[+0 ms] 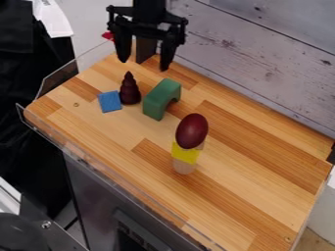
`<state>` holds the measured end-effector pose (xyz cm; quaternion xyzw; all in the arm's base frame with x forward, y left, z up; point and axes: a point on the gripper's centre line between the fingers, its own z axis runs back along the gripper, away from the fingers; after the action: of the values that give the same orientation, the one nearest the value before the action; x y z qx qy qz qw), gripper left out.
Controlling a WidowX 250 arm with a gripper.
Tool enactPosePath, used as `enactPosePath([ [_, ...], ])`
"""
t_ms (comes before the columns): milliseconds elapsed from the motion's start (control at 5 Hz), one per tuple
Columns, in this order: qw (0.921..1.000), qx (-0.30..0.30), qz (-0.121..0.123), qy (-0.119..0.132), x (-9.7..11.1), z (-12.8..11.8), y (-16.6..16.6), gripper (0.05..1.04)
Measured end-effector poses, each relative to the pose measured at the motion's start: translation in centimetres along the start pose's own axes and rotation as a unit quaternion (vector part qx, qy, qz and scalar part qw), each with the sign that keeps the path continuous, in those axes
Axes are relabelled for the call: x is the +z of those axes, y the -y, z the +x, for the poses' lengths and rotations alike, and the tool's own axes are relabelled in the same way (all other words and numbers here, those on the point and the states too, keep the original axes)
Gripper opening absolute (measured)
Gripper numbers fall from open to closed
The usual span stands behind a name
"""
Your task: Put the red cone on top of the green arch
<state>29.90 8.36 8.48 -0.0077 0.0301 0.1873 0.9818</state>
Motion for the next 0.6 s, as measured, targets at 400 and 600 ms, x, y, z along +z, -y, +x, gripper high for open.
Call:
enactPosePath([
  [400, 0.9995, 0.023, -0.009, -0.017, -1.3, 0.3, -1.6, 1.001],
  [600, 0.9990, 0.042, -0.009, -0.015, -1.9, 0.3, -2.1, 1.001],
])
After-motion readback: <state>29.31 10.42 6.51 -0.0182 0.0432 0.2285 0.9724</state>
